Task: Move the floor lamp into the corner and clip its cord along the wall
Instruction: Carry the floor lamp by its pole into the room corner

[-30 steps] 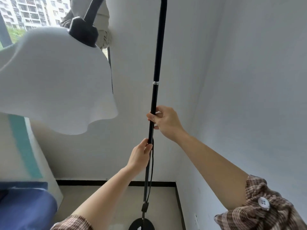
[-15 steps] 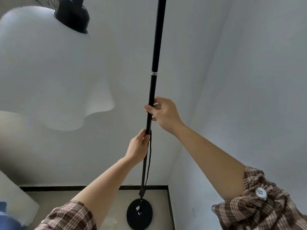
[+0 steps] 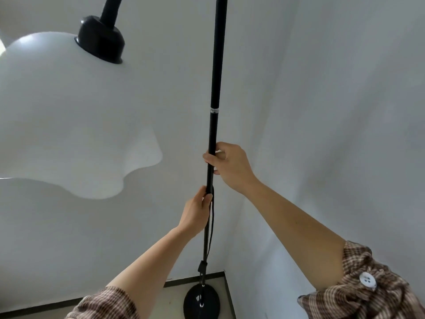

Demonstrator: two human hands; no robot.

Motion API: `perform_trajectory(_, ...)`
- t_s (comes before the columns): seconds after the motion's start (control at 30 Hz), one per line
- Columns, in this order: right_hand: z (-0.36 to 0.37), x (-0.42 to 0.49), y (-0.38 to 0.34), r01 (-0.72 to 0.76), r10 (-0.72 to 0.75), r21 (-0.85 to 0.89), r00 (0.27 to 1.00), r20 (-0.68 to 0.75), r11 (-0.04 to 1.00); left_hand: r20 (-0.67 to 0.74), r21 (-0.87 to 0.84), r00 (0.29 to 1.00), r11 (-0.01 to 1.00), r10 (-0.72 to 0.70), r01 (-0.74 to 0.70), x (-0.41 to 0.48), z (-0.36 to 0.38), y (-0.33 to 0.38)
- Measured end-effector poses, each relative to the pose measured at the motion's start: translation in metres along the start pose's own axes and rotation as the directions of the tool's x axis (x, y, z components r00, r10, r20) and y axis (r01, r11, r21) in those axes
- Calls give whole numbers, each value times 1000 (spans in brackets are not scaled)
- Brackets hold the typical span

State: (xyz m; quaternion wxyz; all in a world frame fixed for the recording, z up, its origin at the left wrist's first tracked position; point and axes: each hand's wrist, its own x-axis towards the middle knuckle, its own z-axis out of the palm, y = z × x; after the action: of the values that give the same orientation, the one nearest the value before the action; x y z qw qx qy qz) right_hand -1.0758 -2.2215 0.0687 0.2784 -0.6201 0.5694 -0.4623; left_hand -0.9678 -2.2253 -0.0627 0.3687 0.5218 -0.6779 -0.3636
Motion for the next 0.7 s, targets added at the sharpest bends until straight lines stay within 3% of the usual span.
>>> perform_trajectory(0.7,-42,12,26,-65,66,9,994,-90,998,121,-57,982,989,142,-136,37,41,6)
